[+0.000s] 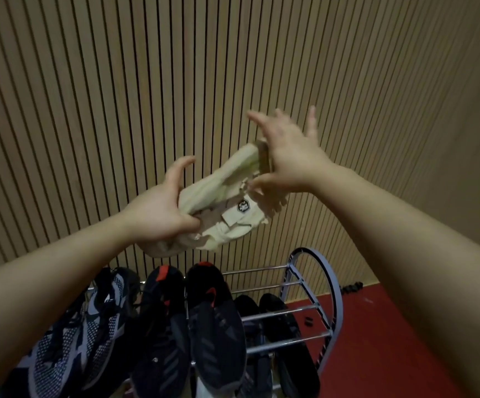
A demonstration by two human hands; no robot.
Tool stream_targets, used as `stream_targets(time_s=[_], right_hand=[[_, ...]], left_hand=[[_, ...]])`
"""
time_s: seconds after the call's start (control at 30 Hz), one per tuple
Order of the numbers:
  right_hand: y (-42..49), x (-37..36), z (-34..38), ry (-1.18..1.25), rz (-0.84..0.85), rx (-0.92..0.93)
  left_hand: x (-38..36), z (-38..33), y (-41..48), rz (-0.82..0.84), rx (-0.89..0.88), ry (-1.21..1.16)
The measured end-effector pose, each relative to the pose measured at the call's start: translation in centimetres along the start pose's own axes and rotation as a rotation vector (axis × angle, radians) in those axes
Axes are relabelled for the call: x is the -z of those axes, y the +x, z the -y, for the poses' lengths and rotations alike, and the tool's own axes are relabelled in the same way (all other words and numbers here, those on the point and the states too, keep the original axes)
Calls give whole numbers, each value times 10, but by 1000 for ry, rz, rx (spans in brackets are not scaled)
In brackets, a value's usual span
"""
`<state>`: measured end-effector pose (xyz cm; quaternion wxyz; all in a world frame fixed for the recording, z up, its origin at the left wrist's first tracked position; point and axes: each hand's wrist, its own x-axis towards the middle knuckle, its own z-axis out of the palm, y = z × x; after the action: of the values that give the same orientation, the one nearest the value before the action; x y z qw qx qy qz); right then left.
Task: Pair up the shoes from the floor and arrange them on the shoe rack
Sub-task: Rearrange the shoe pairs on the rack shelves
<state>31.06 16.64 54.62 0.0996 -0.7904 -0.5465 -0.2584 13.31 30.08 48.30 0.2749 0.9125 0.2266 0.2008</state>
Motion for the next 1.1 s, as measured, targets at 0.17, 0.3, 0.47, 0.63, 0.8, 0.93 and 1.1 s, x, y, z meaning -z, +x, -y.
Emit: stream_targets(time_s=[0.17, 0.3, 0.47, 0.63, 0.8, 0.93, 1.1], right_hand=[[-47, -31, 2, 665, -130, -423], [-87, -78, 25, 1306, 116, -663], [-119, -109, 40, 1594, 108, -649], [-148, -124, 29, 1593, 101, -704], [-165, -135, 25, 1567, 103, -712], [-171, -134, 19, 1509, 5, -700], [-184, -137, 9, 1410, 73, -712]], left_hand=[[-21, 4, 0, -128, 114, -433], [-53, -6, -4, -167, 155, -747], [-102, -13, -11, -127, 255, -1054], [-131, -20, -9, -125, 309, -1163], [-140, -20, 0, -81, 287, -1073], [-132, -15, 4, -7, 258, -890], [-129, -4, -4, 7, 426, -927]])
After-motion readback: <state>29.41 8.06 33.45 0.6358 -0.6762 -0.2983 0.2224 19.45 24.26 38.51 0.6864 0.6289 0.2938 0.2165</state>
